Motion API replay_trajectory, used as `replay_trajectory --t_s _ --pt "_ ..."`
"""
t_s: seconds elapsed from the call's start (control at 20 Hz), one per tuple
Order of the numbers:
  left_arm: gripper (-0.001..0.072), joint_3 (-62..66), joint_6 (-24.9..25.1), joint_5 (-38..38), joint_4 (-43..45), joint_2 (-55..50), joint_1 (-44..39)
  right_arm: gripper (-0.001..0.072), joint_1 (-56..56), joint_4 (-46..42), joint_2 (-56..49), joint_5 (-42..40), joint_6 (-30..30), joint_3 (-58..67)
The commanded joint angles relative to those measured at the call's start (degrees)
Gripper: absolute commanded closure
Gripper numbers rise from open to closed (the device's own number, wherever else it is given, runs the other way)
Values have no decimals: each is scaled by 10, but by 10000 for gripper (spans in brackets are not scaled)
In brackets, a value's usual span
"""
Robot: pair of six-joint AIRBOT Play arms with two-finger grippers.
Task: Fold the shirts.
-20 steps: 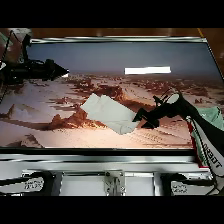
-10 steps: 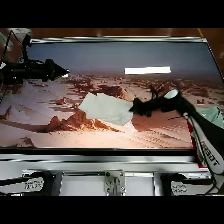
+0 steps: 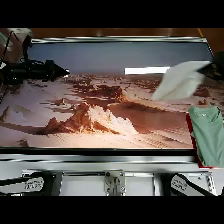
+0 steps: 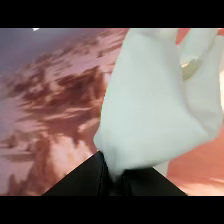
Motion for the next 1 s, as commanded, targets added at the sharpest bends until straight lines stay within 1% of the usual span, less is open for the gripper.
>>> replay_trajectory --t_s 0.0,0.1,0.2,0.35,0.5,0.55,0.6,0.65,0.7,0.75,0.85,0.95 --pt "663 0 0 -28 0 1 0 656 -166 -137 16 121 -18 46" --pt "663 0 0 -51 0 4 0 656 -236 -231 14 147 -44 42" --pt "664 0 0 -71 0 8 0 656 -286 -296 14 150 -55 17" --pt "663 0 0 -77 0 13 0 655 -346 -300 22 149 -39 -73" --pt "664 0 0 -76 0 13 -1 655 -380 -313 44 124 -26 -204" --pt "663 0 0 -76 0 13 -2 619 -386 -315 56 102 -17 -252" --pt "663 0 0 -76 0 13 -4 406 -389 -313 66 84 -9 -296" --pt "663 0 0 -75 0 13 -5 94 -389 -313 73 75 -17 -332" --pt "663 0 0 -75 0 13 -7 47 -389 -313 74 78 -26 -348" --pt "664 0 0 -75 0 13 -9 48 -389 -313 74 80 -26 -347" --pt "664 0 0 -76 0 13 -14 49 -389 -306 74 87 -23 -300" --pt "664 1 0 -75 0 13 -21 61 -389 -250 74 62 -36 -219"
